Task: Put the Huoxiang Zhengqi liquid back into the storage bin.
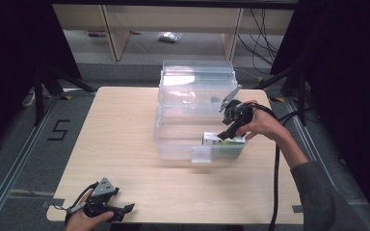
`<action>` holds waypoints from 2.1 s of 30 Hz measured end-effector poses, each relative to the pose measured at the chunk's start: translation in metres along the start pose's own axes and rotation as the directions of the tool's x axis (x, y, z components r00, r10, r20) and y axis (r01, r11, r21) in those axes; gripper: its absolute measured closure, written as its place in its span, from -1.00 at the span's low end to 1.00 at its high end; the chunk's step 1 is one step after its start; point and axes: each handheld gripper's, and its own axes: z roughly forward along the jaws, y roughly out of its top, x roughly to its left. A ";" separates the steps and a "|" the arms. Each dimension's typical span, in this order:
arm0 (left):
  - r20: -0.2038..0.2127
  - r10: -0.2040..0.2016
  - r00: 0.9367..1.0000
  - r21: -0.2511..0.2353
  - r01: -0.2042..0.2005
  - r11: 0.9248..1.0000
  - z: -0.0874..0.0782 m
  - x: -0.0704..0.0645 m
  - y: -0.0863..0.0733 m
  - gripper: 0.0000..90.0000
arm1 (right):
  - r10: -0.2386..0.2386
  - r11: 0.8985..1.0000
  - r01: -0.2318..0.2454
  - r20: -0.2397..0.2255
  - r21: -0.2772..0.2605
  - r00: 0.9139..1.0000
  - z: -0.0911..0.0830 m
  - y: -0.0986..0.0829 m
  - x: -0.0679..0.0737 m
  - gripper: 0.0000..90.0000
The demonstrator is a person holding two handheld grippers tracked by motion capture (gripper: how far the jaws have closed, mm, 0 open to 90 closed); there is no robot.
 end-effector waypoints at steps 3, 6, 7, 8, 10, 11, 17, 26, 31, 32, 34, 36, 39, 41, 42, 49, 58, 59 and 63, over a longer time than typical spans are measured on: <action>-0.001 0.012 1.000 0.018 -0.012 1.000 -0.001 0.000 0.000 -0.67 | 0.015 1.000 -0.015 0.009 -0.013 1.000 -0.001 -0.002 0.001 -0.25; -0.001 0.001 1.000 0.010 -0.001 1.000 0.000 0.000 0.000 -0.67 | 0.036 0.999 -0.036 0.005 -0.028 0.999 -0.002 -0.004 0.001 -0.26; -0.002 0.000 1.000 0.009 0.000 1.000 0.000 0.000 0.000 -0.67 | 0.034 0.999 -0.034 0.008 -0.033 0.999 -0.002 -0.006 0.001 -0.26; -0.001 0.010 1.000 0.017 -0.010 1.000 -0.001 0.000 0.001 -0.67 | 0.038 0.999 -0.037 0.014 -0.040 0.999 -0.002 -0.007 0.000 -0.26; -0.006 0.007 1.000 0.012 -0.007 1.000 -0.001 0.000 0.000 -0.67 | 0.068 0.996 -0.067 0.017 -0.053 0.998 -0.003 -0.010 0.001 -0.27; -0.002 0.005 1.000 0.013 -0.005 1.000 -0.001 0.000 0.000 -0.67 | 0.077 0.995 -0.075 0.026 -0.062 0.997 -0.003 -0.011 0.000 -0.27; -0.002 0.000 1.000 0.007 0.000 1.000 0.000 0.000 0.000 -0.67 | 0.108 0.990 -0.104 0.040 -0.095 0.993 -0.006 -0.018 0.000 -0.30; -0.001 0.011 1.000 0.011 -0.011 1.000 0.000 0.001 0.000 -0.67 | 0.154 0.980 -0.145 0.055 -0.133 0.987 -0.009 -0.024 0.001 -0.33; -0.001 0.011 1.000 0.010 -0.011 1.000 -0.001 0.001 0.000 -0.67 | 0.144 0.979 -0.132 0.067 -0.154 0.987 -0.012 -0.024 0.002 -0.33; -0.002 0.000 1.000 0.001 0.000 1.000 0.000 0.000 0.000 -0.67 | 0.149 0.978 -0.139 0.059 -0.155 0.987 -0.012 -0.024 0.004 -0.33; -0.002 0.000 1.000 0.005 0.000 1.000 0.000 0.000 0.000 -0.67 | 0.156 0.978 -0.145 0.059 -0.153 0.986 -0.013 -0.025 0.005 -0.34; -0.004 0.011 1.000 0.013 -0.011 1.000 -0.001 0.000 0.000 -0.67 | 0.144 0.978 -0.133 0.056 -0.158 0.988 -0.012 -0.025 0.006 -0.34; -0.003 0.011 1.000 0.018 -0.011 1.000 -0.001 0.000 0.000 -0.67 | 0.143 0.976 -0.130 0.060 -0.175 0.988 -0.011 -0.026 0.008 -0.34; -0.007 0.008 1.000 0.012 -0.008 1.000 -0.001 0.000 0.000 -0.67 | 0.128 0.976 -0.114 0.069 -0.184 0.989 -0.011 -0.027 0.008 -0.34; -0.001 0.016 1.000 0.021 -0.016 1.000 -0.001 0.001 0.001 -0.67 | 0.155 0.972 -0.140 0.065 -0.187 0.986 -0.010 -0.028 0.010 -0.34; -0.002 0.000 1.000 0.008 0.000 1.000 0.000 0.000 0.000 -0.67 | 0.179 0.968 -0.165 0.059 -0.187 0.982 -0.010 -0.032 0.014 -0.36; -0.006 0.011 1.000 0.015 -0.011 1.000 -0.001 0.000 0.000 -0.67 | 0.187 0.962 -0.176 0.033 -0.206 0.982 -0.005 -0.040 0.025 -0.35; -0.012 0.009 1.000 0.015 -0.009 1.000 0.000 0.001 0.000 -0.67 | 0.166 0.961 -0.154 0.035 -0.231 0.986 -0.003 -0.041 0.024 -0.35; -0.006 0.006 1.000 0.012 -0.006 1.000 0.000 0.000 0.000 -0.67 | 0.187 0.960 -0.178 0.024 -0.215 0.982 -0.003 -0.046 0.029 -0.38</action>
